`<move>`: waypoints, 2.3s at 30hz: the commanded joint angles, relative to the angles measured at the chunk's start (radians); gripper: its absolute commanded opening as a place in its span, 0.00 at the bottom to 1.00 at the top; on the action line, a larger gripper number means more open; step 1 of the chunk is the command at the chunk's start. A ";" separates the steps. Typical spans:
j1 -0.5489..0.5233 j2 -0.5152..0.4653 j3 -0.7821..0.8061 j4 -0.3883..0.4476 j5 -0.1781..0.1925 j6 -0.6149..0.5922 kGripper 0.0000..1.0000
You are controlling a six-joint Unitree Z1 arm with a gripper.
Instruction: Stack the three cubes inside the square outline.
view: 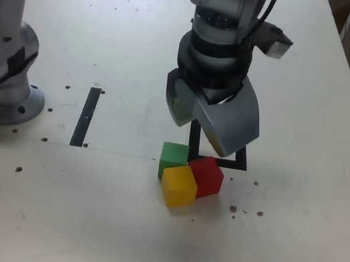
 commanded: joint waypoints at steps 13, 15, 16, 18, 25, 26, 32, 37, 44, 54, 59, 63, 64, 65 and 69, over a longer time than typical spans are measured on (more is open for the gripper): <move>-0.002 0.073 -0.026 -0.048 0.063 0.043 0.94; -0.003 0.080 -0.027 -0.060 0.064 0.044 0.94; -0.003 0.082 -0.026 -0.064 0.065 0.044 0.94; -0.004 0.085 -0.026 -0.069 0.066 0.045 0.94; -0.030 0.100 -0.027 -0.077 0.065 0.042 0.93; -0.034 0.103 -0.028 -0.079 0.063 0.041 0.93; -0.052 0.125 -0.035 -0.083 0.056 0.033 0.92; -0.067 0.142 -0.039 -0.090 0.047 0.027 0.91; -0.086 0.161 -0.035 -0.098 0.037 0.007 0.86; -0.104 0.167 -0.028 -0.105 0.057 -0.040 0.57; -0.115 0.164 -0.024 -0.113 0.069 -0.048 0.45; -0.117 0.164 -0.019 -0.110 0.070 -0.048 0.44; -0.117 0.164 -0.019 -0.110 0.070 -0.049 0.44; -0.117 0.164 -0.018 -0.109 0.070 -0.049 0.44; -0.117 0.164 -0.016 -0.108 0.070 -0.051 0.44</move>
